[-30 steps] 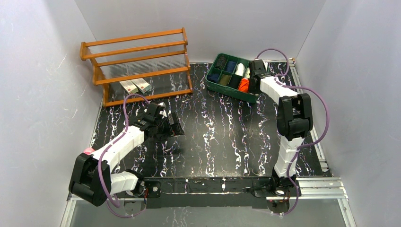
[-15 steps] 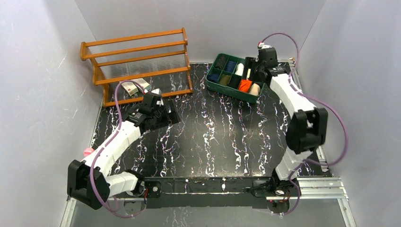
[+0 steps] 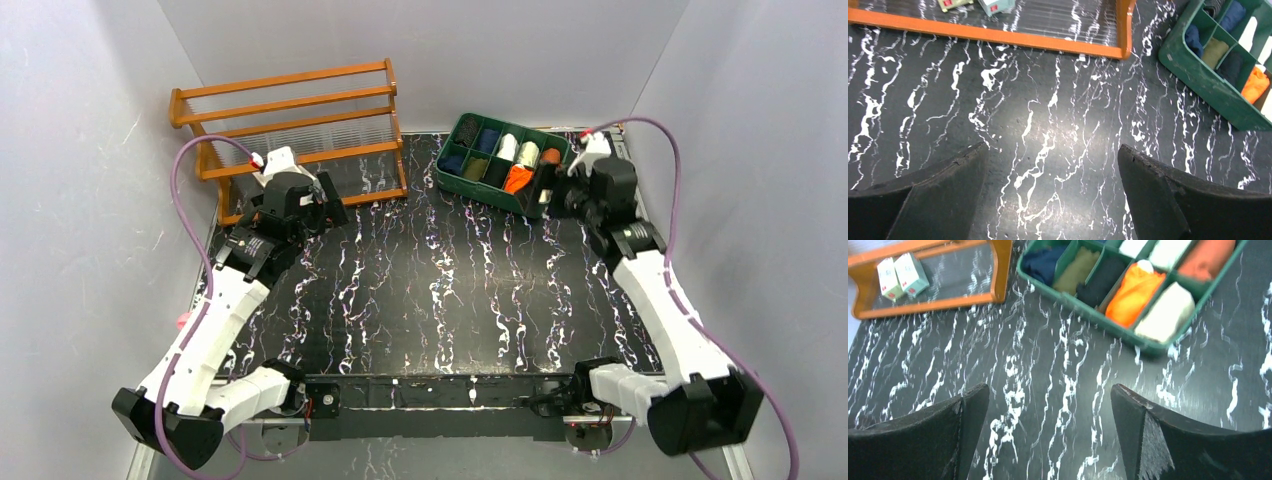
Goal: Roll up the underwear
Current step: Reset both arms
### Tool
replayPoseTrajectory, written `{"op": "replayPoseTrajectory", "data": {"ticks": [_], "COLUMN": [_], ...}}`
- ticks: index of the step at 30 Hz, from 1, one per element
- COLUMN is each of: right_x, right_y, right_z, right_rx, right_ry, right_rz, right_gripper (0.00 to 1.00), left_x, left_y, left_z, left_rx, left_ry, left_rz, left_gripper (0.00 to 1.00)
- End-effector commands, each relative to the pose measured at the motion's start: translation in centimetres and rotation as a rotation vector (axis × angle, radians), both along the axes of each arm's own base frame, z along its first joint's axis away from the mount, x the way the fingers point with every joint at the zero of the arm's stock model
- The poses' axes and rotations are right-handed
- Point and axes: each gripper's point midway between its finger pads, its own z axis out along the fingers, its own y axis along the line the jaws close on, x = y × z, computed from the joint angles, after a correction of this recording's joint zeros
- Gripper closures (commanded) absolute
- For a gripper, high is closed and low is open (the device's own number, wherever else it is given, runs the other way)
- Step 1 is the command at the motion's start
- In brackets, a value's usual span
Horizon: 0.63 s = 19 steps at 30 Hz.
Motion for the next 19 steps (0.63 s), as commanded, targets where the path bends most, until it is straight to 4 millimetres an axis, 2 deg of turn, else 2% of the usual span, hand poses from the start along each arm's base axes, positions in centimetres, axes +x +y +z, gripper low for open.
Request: {"op": "replayPoseTrajectory", "data": {"ticks": [1,7,13,19], "right_x": [-3.0,-2.7,-1.6,-1.7], "right_y": [-0.8,-1.9,-2.5,-2.3], "right_z": [0.4,-1.3,-0.1,1.0], "right_rx": [0.021,-0.022,-0.045,-0.036], "right_ry": [-0.008,0.128,0.084,0.034], "right_rz": [-0.019,-0.093,-0.127,-0.105], "right_gripper": [0.01,0.01,0.01,0.01], "left_x": [-0.2,-0.4,-0.3,-0.3], "left_y": [2.2,2.7,3.1,2.9], "left_z": [0.8,0.5,1.1,0.2], "left_rx": [0.068,0.066,0.076,0.088], "left_ry": [-0.009,0.003,-0.009,0.016], "left_rz": [0.086,0.132,0.146,0.139], "left_gripper": [0.02,0.02,0.02,0.02]}}
